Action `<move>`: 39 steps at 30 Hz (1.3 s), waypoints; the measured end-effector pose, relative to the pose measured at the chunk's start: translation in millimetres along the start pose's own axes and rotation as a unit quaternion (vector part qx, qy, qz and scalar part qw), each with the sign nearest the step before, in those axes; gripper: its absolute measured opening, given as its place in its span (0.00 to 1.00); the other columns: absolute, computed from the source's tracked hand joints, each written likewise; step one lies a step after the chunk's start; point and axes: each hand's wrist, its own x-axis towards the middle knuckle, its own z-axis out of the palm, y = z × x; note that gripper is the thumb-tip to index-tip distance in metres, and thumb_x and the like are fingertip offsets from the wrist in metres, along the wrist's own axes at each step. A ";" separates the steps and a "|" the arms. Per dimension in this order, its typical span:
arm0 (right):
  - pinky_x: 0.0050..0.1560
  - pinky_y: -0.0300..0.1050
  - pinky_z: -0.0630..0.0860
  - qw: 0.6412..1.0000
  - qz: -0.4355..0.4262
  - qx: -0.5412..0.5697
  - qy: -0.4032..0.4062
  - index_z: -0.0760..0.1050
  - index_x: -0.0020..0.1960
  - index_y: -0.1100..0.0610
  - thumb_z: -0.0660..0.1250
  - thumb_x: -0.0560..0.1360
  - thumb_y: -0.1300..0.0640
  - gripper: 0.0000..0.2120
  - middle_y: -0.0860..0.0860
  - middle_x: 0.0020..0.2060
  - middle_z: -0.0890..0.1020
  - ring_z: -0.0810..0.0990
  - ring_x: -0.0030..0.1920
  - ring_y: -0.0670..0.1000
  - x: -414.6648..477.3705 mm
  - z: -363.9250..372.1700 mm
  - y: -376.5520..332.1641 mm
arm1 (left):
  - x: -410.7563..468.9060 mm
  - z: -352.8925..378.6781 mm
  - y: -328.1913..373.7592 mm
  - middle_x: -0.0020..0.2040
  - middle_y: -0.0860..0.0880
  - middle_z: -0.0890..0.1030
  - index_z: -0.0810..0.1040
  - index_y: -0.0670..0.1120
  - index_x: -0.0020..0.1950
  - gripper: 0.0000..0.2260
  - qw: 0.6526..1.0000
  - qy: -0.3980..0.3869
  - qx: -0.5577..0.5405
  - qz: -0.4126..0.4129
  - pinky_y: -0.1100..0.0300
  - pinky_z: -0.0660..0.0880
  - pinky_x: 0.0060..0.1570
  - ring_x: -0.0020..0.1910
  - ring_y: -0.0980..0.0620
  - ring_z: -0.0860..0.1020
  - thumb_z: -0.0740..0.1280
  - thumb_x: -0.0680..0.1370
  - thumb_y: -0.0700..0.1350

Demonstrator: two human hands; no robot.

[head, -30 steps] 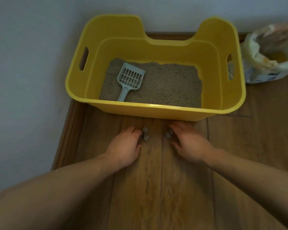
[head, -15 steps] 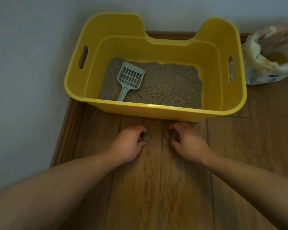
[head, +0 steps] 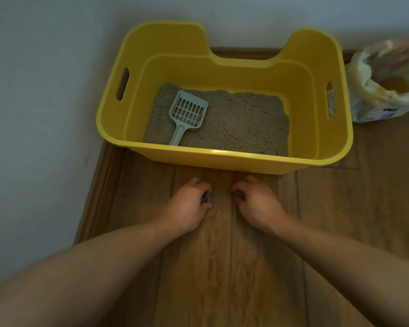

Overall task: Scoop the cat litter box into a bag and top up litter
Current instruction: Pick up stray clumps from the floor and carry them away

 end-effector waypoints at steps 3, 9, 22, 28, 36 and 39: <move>0.50 0.38 0.69 1.000 0.006 0.022 0.016 0.81 0.55 0.54 0.70 0.74 0.59 0.10 0.52 0.51 0.78 0.79 0.51 0.53 3.6 1.2 -1.9 | 1.9 -3.9 -4.9 0.55 0.49 0.78 0.79 0.48 0.58 0.13 0.998 0.033 -0.024 -0.037 0.59 0.74 0.51 0.52 0.50 0.78 0.74 0.74 0.47; 0.51 0.38 0.72 0.993 0.019 0.114 0.007 0.78 0.62 0.53 0.75 0.71 0.58 0.19 0.49 0.47 0.79 0.75 0.44 0.47 20.4 8.2 -21.7 | 4.7 -9.2 -15.9 0.49 0.51 0.81 0.80 0.49 0.55 0.12 0.991 0.068 -0.082 -0.083 0.62 0.72 0.48 0.48 0.53 0.77 0.75 0.73 0.46; 0.55 0.38 0.69 0.997 0.017 0.064 -0.035 0.76 0.67 0.51 0.73 0.73 0.54 0.22 0.53 0.55 0.79 0.78 0.54 0.52 37.7 18.3 -42.8 | 4.3 -12.2 -37.0 0.44 0.54 0.78 0.79 0.50 0.49 0.09 0.983 0.090 -0.116 -0.111 0.64 0.68 0.43 0.43 0.55 0.76 0.76 0.72 0.45; 0.53 0.39 0.70 0.997 0.031 0.062 -0.020 0.78 0.63 0.52 0.75 0.71 0.55 0.21 0.52 0.53 0.79 0.79 0.53 0.53 36.9 21.9 -44.5 | 4.2 -10.3 -37.4 0.44 0.54 0.79 0.79 0.50 0.49 0.09 0.983 0.088 -0.120 -0.109 0.64 0.68 0.43 0.44 0.55 0.75 0.76 0.72 0.45; 0.56 0.39 0.71 0.999 0.021 0.043 -0.019 0.80 0.59 0.53 0.72 0.71 0.60 0.17 0.54 0.56 0.78 0.79 0.54 0.55 33.7 23.4 -42.5 | 2.1 -7.0 -33.0 0.45 0.52 0.79 0.78 0.49 0.50 0.10 0.985 0.066 -0.121 -0.104 0.62 0.70 0.44 0.45 0.53 0.77 0.76 0.72 0.44; 0.54 0.36 0.69 0.998 0.025 0.060 -0.022 0.79 0.61 0.54 0.72 0.68 0.62 0.21 0.53 0.57 0.77 0.79 0.54 0.55 31.0 24.2 -43.6 | 3.2 -7.3 -31.7 0.45 0.53 0.77 0.76 0.49 0.57 0.16 0.982 0.067 -0.133 -0.112 0.63 0.70 0.46 0.46 0.53 0.77 0.76 0.71 0.43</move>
